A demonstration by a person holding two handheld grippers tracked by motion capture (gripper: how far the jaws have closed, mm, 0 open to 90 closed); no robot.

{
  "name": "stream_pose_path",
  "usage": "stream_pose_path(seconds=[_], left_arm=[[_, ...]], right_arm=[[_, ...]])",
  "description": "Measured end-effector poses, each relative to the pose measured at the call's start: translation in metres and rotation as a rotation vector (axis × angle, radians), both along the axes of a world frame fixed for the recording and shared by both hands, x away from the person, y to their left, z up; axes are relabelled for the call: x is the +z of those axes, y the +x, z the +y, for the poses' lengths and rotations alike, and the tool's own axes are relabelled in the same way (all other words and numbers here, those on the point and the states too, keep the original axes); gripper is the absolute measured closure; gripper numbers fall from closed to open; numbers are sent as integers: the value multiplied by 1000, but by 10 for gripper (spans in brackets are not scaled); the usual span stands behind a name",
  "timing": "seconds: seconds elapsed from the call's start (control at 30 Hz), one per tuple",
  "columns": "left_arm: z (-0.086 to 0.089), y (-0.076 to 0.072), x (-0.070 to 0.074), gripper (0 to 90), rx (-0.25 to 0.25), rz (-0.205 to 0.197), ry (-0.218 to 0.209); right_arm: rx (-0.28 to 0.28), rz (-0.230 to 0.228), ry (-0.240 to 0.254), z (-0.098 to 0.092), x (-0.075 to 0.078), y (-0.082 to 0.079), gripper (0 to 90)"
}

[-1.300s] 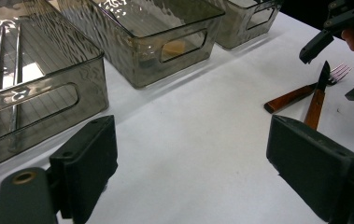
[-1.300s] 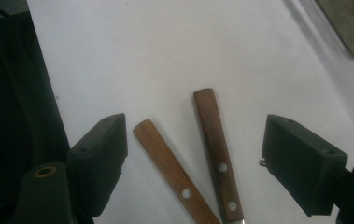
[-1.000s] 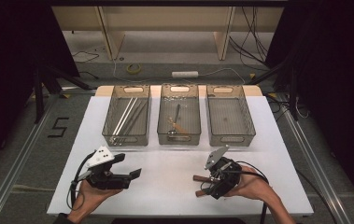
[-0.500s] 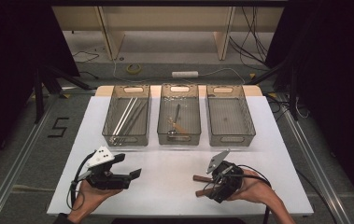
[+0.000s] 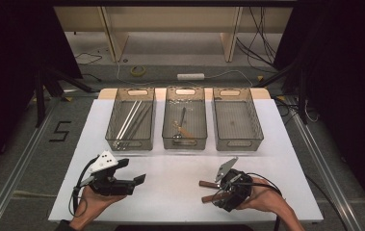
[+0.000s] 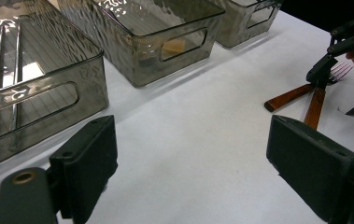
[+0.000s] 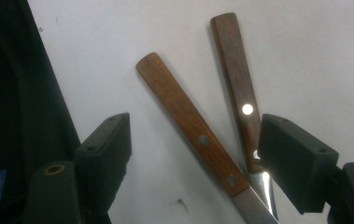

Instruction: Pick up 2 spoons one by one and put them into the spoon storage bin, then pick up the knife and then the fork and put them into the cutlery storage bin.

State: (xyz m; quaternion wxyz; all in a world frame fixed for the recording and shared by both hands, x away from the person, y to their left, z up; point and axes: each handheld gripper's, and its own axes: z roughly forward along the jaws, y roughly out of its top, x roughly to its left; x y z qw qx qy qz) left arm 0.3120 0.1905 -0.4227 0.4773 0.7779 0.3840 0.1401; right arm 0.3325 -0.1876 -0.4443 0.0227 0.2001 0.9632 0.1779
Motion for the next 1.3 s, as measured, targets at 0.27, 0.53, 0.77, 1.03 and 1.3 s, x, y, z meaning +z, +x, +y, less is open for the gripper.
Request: stream_pose_path(seconds=[0.27, 0.53, 0.77, 1.03, 1.3], left_arm=[[0, 0, 0, 159, -1, 0, -1], [0, 0, 0, 159, -1, -1, 1], [0, -1, 0, 159, -3, -2, 3], [-1, -2, -1, 159, -7, -1, 10], [-1, -3, -1, 159, -7, -2, 15]], right_arm=[[21, 4, -41, -1, -3, -2, 322], [35, -11, -64, -3, -8, -2, 391], [59, -33, -97, -1, -9, -4, 435], [68, -49, -168, 3, -10, -3, 521], [124, -31, -219, 9, -11, 0, 597]])
